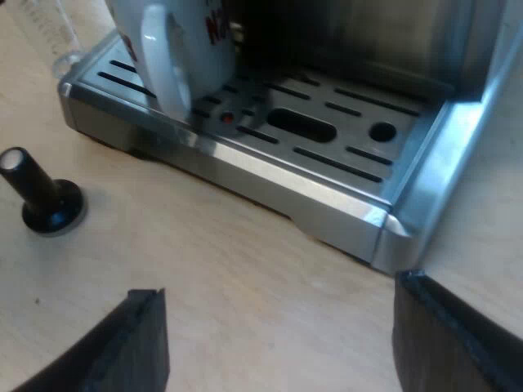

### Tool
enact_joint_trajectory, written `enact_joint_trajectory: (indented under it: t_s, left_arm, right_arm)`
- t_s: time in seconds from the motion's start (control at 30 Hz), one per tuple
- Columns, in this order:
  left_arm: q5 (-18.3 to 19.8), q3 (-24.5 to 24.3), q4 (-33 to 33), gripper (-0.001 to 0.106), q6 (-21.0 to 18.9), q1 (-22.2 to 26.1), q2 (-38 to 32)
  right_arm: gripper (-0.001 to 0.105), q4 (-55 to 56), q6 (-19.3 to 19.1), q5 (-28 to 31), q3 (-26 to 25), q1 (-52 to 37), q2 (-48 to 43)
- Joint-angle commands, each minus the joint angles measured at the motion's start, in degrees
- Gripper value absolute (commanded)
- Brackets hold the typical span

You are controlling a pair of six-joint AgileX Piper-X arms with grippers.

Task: Remove mug from coffee machine

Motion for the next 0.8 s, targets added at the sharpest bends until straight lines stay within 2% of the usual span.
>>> enact_joint_trajectory:
  t_s: [0.03, 0.47, 0.63, 0.8]
  left_arm:
    - [-0.58, -0.38, -1.0, 0.079, 0.23, -0.17, 0.06]
    - [-0.58, 1.33, -1.44, 0.079, 0.23, -0.17, 0.06]
    - [-0.58, 1.33, -1.42, 0.079, 0.23, -0.17, 0.06]
    - [-0.58, 1.33, -1.42, 0.079, 0.23, -0.17, 0.06]
  right_arm:
    - [0.06, -3.21, -0.62, -0.03, -0.78, 1.08, 1.53]
    - [0.06, -6.61, -0.51, 0.36, -0.78, 1.22, 10.99]
    - [0.06, -10.65, -0.51, -1.95, -0.78, 1.67, 14.34]
    - [0.06, -13.88, -0.51, -0.94, -0.78, 6.83, 17.88]
